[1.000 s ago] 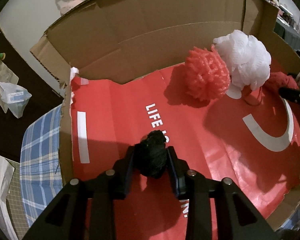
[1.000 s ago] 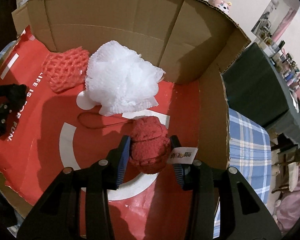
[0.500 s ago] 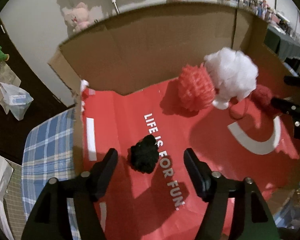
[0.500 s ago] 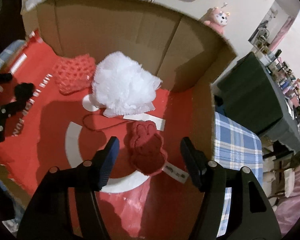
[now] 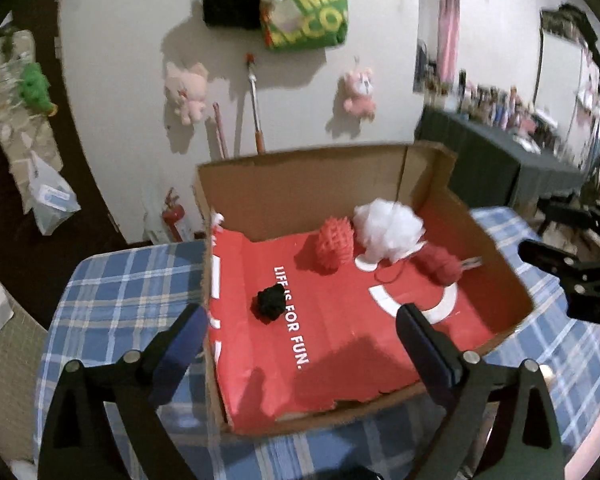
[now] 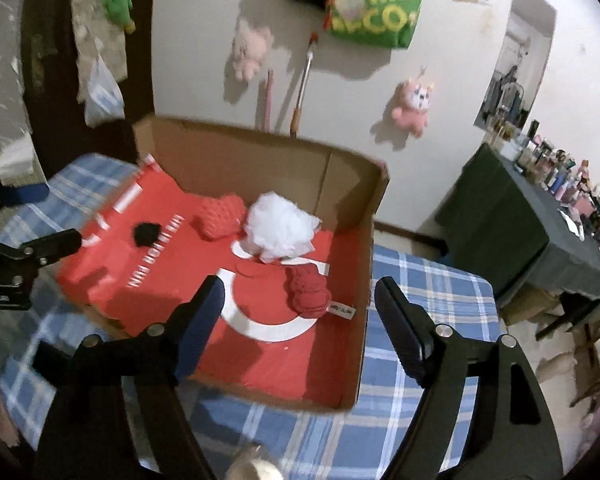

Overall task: Organize soft objects
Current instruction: 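Withdraw both tools from the box back toward the table, then grasp the white bunny scrunchie with the left tool while the right tool grasps the blue foam tube, then lift the bunny scrunchie and blue tube and carry both into the box, then open both tools to release the scrunchie and blue tube onto the liner, then withdraw both tools from the box toward the table, then grasp the cream crocheted scrunchie with the left tool while the right tool grasps the white tissue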

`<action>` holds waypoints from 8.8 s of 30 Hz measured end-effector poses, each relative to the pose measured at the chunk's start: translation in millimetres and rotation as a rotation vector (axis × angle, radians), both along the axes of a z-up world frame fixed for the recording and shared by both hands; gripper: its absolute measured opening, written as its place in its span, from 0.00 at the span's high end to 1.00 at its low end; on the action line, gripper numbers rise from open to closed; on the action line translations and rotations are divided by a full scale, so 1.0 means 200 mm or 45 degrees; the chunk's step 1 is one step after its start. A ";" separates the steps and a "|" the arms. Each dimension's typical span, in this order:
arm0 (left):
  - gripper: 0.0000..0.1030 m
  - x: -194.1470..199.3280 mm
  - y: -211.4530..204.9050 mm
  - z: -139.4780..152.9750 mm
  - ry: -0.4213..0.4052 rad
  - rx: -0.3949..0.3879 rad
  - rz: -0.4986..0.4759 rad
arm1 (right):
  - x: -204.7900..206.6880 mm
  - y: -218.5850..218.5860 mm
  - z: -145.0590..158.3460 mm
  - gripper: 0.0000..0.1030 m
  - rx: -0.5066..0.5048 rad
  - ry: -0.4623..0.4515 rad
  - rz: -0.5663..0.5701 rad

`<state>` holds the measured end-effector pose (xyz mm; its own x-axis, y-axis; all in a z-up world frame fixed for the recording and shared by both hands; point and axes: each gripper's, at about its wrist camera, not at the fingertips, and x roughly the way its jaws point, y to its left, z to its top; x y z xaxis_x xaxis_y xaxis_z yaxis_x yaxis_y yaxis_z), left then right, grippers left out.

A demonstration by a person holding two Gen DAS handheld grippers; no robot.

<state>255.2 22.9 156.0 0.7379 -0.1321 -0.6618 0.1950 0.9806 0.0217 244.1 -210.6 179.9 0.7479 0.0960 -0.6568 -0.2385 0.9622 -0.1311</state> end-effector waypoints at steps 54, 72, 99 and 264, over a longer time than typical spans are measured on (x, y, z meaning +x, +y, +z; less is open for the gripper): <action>0.00 -1.07 0.00 -0.61 -0.114 -0.107 0.034 | -1.11 -0.01 -0.66 0.07 0.218 -0.216 -0.062; 0.30 -0.89 0.03 -0.78 0.085 -0.032 -0.025 | -0.94 0.10 -0.82 0.66 0.141 -0.057 0.025; 0.61 -0.96 0.00 -0.64 0.012 -0.105 -0.111 | -1.00 0.02 -0.74 0.79 0.256 -0.093 0.061; 0.00 -1.13 -0.09 -0.15 -0.335 -0.195 -0.030 | -1.17 -0.15 -0.21 0.15 0.364 -0.357 -0.064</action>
<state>29.9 4.8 125.7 0.8769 -0.2347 -0.4196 0.2250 0.9716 -0.0732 10.9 -239.7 137.9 0.9027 0.2043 -0.3786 -0.1836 0.9788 0.0905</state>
